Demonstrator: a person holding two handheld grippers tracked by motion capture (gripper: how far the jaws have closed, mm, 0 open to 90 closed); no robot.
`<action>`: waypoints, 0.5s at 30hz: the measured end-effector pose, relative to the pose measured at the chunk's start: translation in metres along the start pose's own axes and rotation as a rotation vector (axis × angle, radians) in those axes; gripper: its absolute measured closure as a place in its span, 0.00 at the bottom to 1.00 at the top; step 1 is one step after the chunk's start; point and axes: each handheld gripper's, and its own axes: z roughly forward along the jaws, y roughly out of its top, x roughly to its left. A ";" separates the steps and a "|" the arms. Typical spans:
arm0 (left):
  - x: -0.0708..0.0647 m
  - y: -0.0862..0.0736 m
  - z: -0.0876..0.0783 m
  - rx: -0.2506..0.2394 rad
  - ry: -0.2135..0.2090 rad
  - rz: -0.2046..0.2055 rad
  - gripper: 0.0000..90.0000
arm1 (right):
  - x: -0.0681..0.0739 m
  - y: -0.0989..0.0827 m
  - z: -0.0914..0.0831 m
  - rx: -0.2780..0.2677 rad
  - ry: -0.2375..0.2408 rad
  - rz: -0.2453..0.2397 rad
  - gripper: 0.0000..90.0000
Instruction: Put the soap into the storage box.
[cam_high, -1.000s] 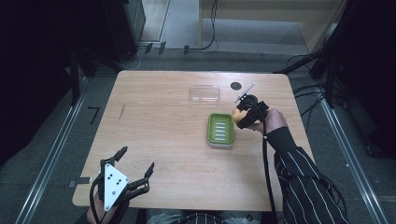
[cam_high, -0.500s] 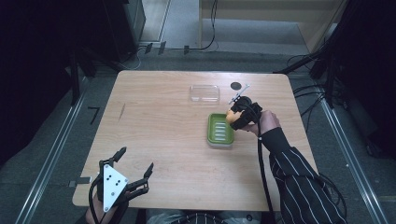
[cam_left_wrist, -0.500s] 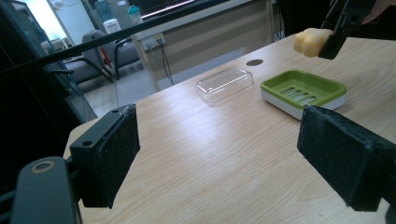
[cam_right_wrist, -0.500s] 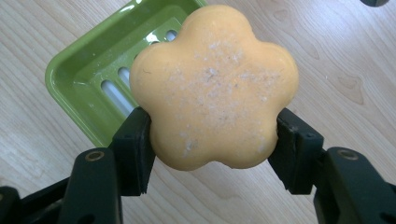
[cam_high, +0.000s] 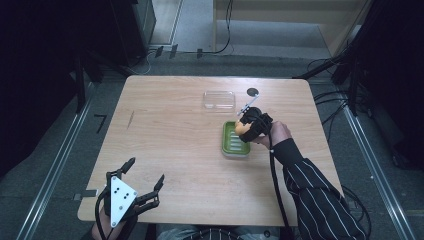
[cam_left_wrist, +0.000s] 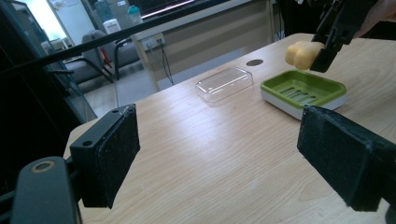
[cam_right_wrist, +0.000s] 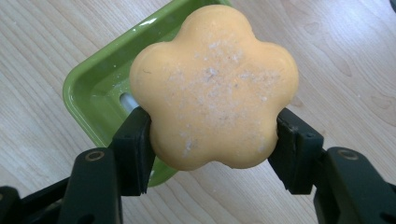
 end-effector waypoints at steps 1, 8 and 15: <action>0.000 0.000 0.000 0.001 -0.001 0.001 0.15 | 0.001 0.001 0.001 0.001 0.000 0.000 0.44; 0.000 0.000 0.000 0.002 -0.004 0.002 0.15 | 0.005 0.005 0.010 -0.009 0.016 -0.008 0.44; 0.000 0.000 0.000 0.002 -0.004 0.001 0.15 | 0.006 0.005 0.019 -0.021 0.033 0.000 0.44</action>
